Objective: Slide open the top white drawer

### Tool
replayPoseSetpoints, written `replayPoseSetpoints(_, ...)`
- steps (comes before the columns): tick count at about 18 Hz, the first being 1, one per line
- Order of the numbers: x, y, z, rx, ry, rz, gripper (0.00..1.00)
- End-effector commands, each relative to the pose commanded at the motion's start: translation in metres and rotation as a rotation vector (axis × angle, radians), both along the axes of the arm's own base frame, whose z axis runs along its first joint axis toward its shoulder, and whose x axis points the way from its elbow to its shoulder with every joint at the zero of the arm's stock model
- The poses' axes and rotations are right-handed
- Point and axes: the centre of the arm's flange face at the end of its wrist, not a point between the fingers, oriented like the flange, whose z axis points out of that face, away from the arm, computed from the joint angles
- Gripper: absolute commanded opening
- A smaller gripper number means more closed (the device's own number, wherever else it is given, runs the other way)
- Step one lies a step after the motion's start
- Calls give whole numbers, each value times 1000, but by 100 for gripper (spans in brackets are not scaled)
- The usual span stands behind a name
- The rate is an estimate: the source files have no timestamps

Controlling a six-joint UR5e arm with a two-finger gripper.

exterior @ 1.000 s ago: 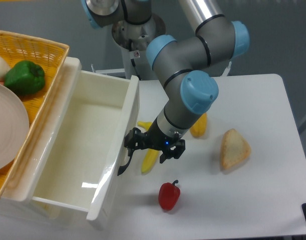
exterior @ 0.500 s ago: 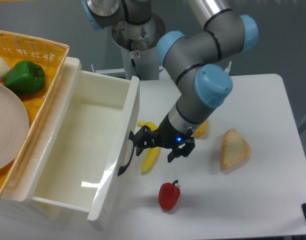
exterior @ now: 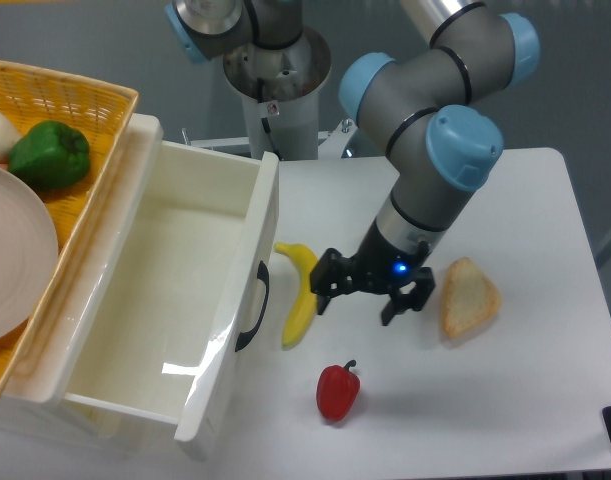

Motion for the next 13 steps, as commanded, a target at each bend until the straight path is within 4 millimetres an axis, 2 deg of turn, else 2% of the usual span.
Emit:
replayPoseSetpoints(4,-38,-44,-23,-55,40,-86,100)
replayPoseSetpoints(9,-80,-83,-30,-100,133,-269,100)
replayPoseSetpoints(11,-99,-109,-30,-109,159,-368,100)
replayPoseSetpoints(13,-110,-126,-31,-104,183,-501,100)
